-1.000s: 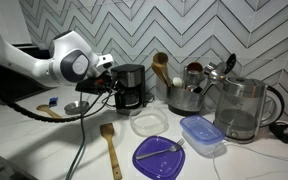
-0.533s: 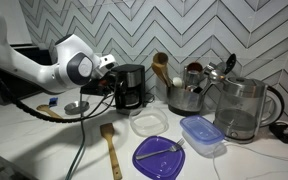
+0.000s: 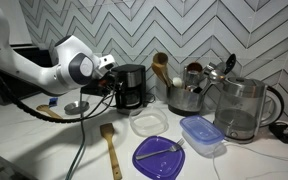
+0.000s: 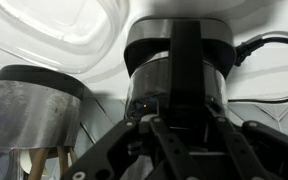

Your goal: Move the coffee pot to the counter

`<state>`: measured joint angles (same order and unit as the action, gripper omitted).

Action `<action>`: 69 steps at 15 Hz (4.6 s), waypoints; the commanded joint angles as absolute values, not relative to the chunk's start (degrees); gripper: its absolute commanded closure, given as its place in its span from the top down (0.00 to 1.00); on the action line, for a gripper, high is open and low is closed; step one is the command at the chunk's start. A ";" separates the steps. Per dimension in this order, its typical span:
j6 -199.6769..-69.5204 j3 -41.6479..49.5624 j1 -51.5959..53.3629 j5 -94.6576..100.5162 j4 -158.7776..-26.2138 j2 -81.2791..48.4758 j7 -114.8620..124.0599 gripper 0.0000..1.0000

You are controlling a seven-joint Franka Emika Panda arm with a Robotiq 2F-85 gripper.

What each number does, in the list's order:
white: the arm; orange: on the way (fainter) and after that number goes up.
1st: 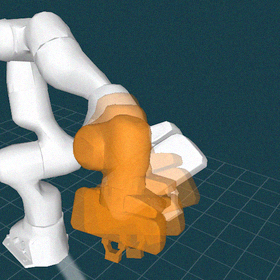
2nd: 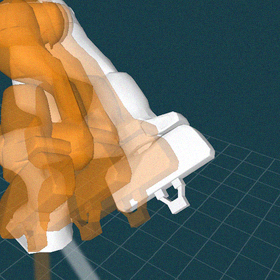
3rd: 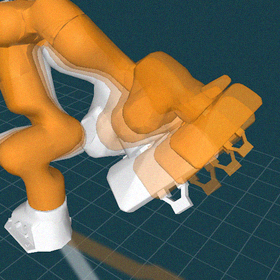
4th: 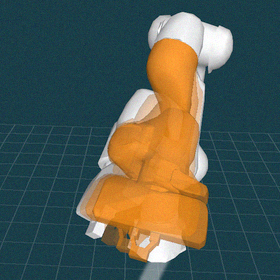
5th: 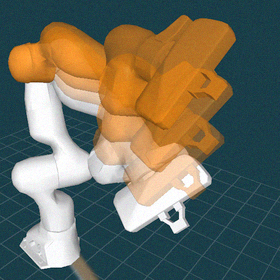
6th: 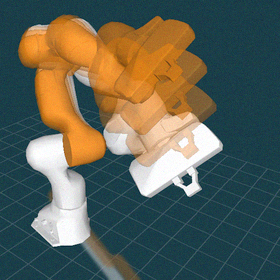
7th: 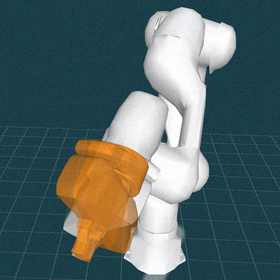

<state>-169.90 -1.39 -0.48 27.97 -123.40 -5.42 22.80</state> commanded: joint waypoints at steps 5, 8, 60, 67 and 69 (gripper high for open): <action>-170.35 -2.00 -0.30 26.61 -125.01 -3.84 24.91 0.08; -171.42 -2.26 -0.53 26.12 -126.60 -1.85 25.28 0.08; -173.14 -1.71 -0.16 31.21 -137.58 7.78 31.58 0.07; -173.44 -2.40 2.01 31.13 -143.44 13.99 30.21 0.07; -173.89 -2.39 2.97 30.96 -144.90 15.47 29.82 0.07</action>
<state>-174.64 -2.63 1.52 31.62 -141.16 10.83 31.44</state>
